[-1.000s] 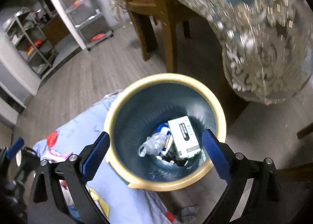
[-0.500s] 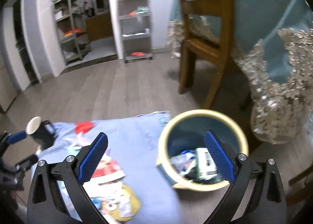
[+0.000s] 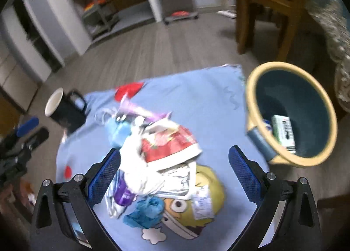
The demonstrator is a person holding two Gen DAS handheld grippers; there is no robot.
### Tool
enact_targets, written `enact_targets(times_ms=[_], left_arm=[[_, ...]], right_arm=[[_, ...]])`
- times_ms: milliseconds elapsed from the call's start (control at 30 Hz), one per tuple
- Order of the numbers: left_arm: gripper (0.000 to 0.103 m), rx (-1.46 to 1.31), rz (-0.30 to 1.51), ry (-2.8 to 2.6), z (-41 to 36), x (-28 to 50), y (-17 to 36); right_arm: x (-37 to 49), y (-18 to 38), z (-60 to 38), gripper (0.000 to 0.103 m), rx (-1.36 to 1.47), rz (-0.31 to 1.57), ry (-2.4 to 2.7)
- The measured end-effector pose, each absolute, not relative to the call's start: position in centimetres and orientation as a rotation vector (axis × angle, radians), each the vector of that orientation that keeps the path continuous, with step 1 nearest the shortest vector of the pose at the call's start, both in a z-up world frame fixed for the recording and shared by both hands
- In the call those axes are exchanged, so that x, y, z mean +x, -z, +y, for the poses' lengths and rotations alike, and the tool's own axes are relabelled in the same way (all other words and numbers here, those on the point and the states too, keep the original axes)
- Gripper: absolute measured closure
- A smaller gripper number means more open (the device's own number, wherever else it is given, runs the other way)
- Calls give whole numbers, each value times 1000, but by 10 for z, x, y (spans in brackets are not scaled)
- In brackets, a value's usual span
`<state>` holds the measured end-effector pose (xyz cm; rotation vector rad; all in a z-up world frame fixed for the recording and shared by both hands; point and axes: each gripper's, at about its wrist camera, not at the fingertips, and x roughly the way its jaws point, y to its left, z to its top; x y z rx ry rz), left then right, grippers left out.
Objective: Collect trash
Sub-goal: 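Move both tools back over the masks and wrappers on the cloth, then grasp the white tissue with the right tool while the left tool grasps a blue mask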
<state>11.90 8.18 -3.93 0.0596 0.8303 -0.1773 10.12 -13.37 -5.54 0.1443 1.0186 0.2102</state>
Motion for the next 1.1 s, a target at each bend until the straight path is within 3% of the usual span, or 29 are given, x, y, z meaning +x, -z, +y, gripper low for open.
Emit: enact_targets(times_ms=[200, 400, 533, 567, 600, 633, 733, 1100], left_arm=[[17, 48, 946, 167, 88, 130, 77], [17, 105, 1011, 190, 77, 134, 96], [17, 92, 1031, 206, 72, 135, 101], [17, 97, 1037, 210, 70, 135, 103], [17, 105, 1045, 214, 67, 136, 105], [17, 114, 1053, 216, 65, 136, 107], [17, 132, 1078, 226, 58, 137, 114], [18, 195, 1172, 273, 22, 139, 146]], right_arm=[[105, 87, -93, 5, 31, 1090, -294], [108, 109, -70, 12, -15, 1145, -345], [110, 124, -64, 39, -37, 1199, -359], [110, 126, -64, 41, -46, 1207, -351], [110, 126, -64, 50, -44, 1206, -351], [111, 125, -67, 67, -22, 1204, -356], [114, 117, -81, 88, 78, 1199, -363], [123, 86, -123, 90, 293, 1096, -323]])
